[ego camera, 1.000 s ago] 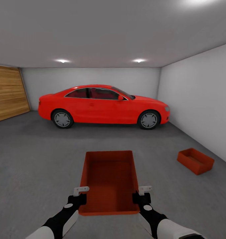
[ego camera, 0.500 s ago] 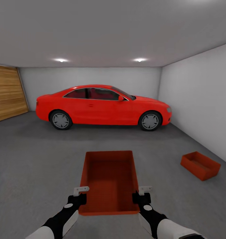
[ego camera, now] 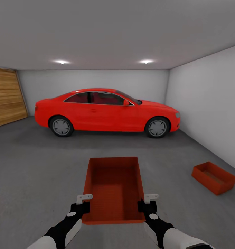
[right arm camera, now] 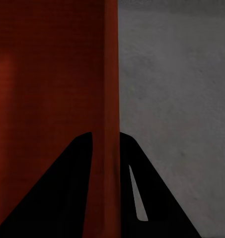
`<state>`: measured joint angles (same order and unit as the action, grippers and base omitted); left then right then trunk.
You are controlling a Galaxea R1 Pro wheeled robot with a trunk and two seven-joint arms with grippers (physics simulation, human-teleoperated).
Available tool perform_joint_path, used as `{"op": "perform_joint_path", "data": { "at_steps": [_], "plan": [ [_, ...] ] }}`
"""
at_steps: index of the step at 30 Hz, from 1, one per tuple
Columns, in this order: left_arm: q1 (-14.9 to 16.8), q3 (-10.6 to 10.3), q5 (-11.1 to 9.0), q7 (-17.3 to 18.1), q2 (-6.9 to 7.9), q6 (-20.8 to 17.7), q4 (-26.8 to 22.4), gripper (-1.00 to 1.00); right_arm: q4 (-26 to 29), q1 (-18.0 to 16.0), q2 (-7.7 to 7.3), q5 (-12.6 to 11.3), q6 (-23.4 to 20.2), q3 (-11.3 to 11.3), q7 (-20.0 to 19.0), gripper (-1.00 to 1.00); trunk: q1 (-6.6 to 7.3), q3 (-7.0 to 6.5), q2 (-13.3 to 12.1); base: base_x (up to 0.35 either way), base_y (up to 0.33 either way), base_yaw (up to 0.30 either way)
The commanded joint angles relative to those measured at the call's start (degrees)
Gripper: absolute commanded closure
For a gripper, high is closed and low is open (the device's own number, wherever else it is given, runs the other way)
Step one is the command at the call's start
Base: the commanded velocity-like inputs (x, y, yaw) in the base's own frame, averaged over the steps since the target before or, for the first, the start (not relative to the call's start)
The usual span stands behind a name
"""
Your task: Move the two storage containers from the living room to the garage. In the garage, place one container on the floor and stack the other container on top of it (either order is fine).
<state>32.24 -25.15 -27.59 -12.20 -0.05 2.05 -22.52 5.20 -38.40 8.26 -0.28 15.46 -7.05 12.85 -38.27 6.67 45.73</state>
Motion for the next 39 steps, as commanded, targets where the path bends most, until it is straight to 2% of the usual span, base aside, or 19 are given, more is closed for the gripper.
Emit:
{"op": "perform_joint_path", "data": {
  "at_steps": [1,33,39],
  "plan": [
    [0.1,1.1,0.6,-2.1,-0.04,0.2,-0.2,1.0,-0.2,0.0,0.71,-0.5,0.1,0.7,0.4,1.0,-0.05,0.09,0.1,0.322,0.0,0.0],
    [0.1,1.1,0.6,-2.1,0.0,0.2,-0.3,1.0,-0.2,0.0,0.71,-0.5,0.0,0.7,0.4,1.0,-0.05,0.09,0.1,0.322,0.0,0.0],
    [0.1,1.1,0.6,-2.1,-0.04,0.3,-0.4,1.0,-0.2,0.0,0.72,-0.5,0.1,0.7,0.6,1.0,-0.05,0.09,0.1,0.322,0.0,-0.19]
  ]
}}
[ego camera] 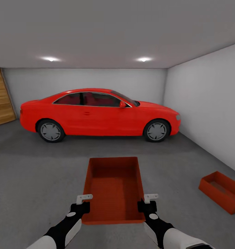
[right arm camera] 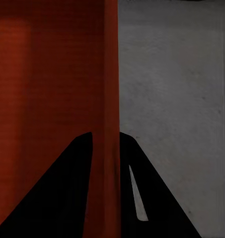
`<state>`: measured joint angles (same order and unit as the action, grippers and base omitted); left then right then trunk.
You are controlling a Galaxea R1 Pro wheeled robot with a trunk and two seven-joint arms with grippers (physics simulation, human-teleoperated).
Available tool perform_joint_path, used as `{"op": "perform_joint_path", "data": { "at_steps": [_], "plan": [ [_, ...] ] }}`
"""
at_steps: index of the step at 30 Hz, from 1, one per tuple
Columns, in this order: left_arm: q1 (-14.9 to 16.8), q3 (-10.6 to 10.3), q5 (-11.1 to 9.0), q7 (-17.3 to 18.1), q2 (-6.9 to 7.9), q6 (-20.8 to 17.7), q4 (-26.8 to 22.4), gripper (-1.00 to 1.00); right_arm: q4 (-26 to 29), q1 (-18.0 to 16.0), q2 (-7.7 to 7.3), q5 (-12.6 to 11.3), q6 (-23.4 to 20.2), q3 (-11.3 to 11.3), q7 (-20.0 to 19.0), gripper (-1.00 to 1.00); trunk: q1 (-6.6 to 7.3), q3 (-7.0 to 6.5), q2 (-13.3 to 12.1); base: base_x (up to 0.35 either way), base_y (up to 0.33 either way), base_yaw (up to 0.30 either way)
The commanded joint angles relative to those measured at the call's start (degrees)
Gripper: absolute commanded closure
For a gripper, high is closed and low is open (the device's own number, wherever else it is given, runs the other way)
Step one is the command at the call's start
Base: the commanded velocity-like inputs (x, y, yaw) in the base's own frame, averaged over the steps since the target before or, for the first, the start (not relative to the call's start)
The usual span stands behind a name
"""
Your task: Move the two storage containers from the living room to the garage. In the garage, place one container on the floor and stack the other container on top of it (either order is fine).
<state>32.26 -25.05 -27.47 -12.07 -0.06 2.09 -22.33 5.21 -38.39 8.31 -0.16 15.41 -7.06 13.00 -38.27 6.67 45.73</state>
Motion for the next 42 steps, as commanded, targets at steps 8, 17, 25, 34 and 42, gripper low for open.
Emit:
{"op": "perform_joint_path", "data": {
  "at_steps": [8,17,25,34,42],
  "plan": [
    [0.1,1.0,0.4,-2.2,-0.03,0.2,-0.6,1.0,-0.2,0.0,0.66,-0.6,0.2,0.7,0.6,1.0,-0.05,0.09,0.1,0.322,0.0,-0.283],
    [0.1,1.0,0.4,-2.2,-0.03,0.2,-0.6,1.0,-0.2,0.0,0.66,-0.6,0.2,0.7,0.8,1.0,-0.05,0.09,0.1,0.322,0.0,-0.288],
    [0.1,1.0,0.4,-2.2,0.06,0.2,-0.7,1.0,-0.2,0.0,0.66,-0.6,0.2,0.7,0.8,1.0,-0.05,0.09,0.1,0.322,0.04,-0.288],
    [0.1,1.0,0.4,-2.3,0.14,0.2,-0.7,1.0,-0.2,0.0,0.66,-0.6,0.2,0.7,0.8,1.0,-0.05,0.09,0.1,0.322,0.116,-0.288],
    [0.1,1.0,0.4,-2.2,0.12,0.2,-0.7,1.0,-0.2,0.0,0.66,-0.6,0.2,0.7,0.8,1.0,-0.05,0.09,0.1,0.322,0.14,-0.288]
  ]
}}
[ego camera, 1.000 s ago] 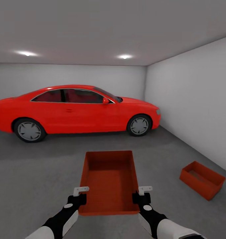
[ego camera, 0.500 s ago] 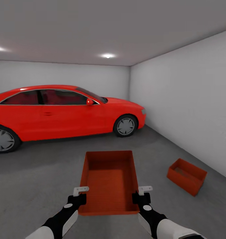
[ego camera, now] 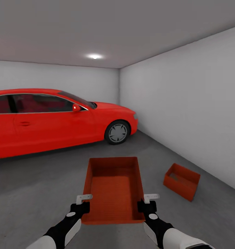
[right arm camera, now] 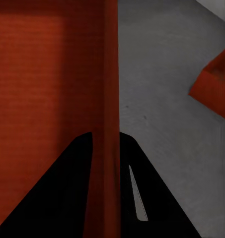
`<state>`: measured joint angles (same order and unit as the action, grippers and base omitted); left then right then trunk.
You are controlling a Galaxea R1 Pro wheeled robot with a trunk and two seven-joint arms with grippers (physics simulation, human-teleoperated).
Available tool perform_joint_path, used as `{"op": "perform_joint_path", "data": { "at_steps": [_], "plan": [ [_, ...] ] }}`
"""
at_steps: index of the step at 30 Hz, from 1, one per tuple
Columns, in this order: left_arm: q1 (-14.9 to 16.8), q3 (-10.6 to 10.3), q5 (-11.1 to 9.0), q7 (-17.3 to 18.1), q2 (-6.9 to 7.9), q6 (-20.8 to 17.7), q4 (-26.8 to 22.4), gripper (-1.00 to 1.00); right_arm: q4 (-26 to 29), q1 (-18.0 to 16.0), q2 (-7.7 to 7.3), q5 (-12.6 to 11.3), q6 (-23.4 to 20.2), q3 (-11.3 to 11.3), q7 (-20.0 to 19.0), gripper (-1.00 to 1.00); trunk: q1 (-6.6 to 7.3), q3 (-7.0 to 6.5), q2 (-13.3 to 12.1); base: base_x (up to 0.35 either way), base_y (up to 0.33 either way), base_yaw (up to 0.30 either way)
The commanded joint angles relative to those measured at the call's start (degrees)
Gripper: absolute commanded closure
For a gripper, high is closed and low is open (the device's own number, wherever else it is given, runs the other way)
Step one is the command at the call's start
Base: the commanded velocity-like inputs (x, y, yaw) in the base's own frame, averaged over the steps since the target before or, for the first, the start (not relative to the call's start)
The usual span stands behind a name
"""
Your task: Move the two storage containers from the living room to the garage. In the garage, place one container on the floor and stack the other container on top of it (either order is fine).
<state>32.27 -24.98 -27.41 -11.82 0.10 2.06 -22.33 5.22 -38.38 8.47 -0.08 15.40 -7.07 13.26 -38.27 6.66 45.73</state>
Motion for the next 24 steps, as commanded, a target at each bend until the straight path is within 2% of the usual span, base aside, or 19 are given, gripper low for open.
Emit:
{"op": "perform_joint_path", "data": {
  "at_steps": [1,24],
  "plan": [
    [0.1,0.9,0.4,-2.4,-0.09,0.2,-0.7,1.0,-0.2,0.0,0.49,-0.7,0.2,0.7,0.5,1.0,-0.04,0.09,0.1,0.322,0.14,-0.288],
    [0.1,0.9,0.4,-2.5,-0.19,0.2,-0.8,1.0,-0.2,0.0,0.49,-0.7,0.2,0.7,0.5,1.0,-0.04,0.09,0.1,0.322,0.14,-0.288]
  ]
}}
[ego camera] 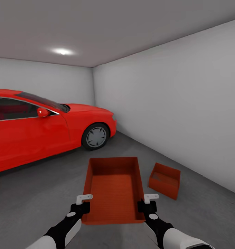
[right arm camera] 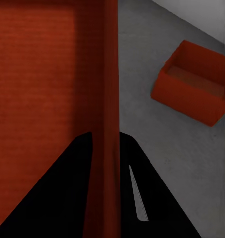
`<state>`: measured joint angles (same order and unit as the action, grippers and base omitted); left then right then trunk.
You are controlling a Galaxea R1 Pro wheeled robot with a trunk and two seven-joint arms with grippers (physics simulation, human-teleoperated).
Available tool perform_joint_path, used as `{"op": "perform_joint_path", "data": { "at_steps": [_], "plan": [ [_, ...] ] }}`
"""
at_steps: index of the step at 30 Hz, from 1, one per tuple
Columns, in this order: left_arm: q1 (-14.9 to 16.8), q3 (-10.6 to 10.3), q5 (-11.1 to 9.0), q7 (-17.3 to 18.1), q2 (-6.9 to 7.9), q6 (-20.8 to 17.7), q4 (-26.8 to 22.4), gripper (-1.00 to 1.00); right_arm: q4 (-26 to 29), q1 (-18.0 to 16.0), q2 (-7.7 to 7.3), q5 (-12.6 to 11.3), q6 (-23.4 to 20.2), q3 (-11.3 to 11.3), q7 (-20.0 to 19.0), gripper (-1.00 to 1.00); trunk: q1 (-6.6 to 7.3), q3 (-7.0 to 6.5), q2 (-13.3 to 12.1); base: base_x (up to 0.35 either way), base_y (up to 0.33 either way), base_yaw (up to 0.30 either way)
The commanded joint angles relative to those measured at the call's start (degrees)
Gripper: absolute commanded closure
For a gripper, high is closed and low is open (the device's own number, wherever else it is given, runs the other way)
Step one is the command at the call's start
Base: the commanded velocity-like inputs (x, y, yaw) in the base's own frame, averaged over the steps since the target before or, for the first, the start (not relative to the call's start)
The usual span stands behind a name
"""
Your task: Move the two storage containers from the living room to the garage. In the garage, place one container on the floor and stack the other container on top of it (either order is fine).
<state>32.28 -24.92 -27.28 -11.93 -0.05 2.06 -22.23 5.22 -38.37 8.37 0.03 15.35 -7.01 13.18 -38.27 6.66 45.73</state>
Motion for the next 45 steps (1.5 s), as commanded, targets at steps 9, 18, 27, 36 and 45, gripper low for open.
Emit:
{"op": "perform_joint_path", "data": {
  "at_steps": [9,18,27,36,45],
  "plan": [
    [0.1,0.9,0.2,-2.3,-0.04,0.2,-0.9,1.0,-0.2,0.0,0.59,-0.8,0.3,0.7,0.6,1.0,-0.04,0.09,0.1,0.322,0.148,-0.288],
    [0.1,0.9,0.3,-2.4,-0.04,0.2,-0.9,1.0,-0.2,0.0,0.59,-0.8,0.3,0.7,0.6,1.0,-0.04,0.09,0.1,0.322,0.154,-0.288],
    [0.1,0.9,0.3,-2.3,-0.04,0.2,-0.9,1.0,-0.2,0.0,0.59,-0.8,0.3,0.7,0.6,1.0,-0.04,0.09,0.1,0.322,0.154,-0.288],
    [0.1,0.8,0.3,-2.3,-0.04,0.2,-0.9,1.0,-0.2,0.0,0.59,-0.8,0.2,0.7,0.6,1.0,-0.04,0.09,0.1,0.322,0.154,-0.282],
    [0.1,0.8,0.3,-2.4,-0.04,0.2,-0.9,1.0,-0.2,0.0,0.46,-2.0,0.2,0.6,0.5,1.0,-0.04,0.09,0.1,0.322,0.154,-0.046]
  ]
}}
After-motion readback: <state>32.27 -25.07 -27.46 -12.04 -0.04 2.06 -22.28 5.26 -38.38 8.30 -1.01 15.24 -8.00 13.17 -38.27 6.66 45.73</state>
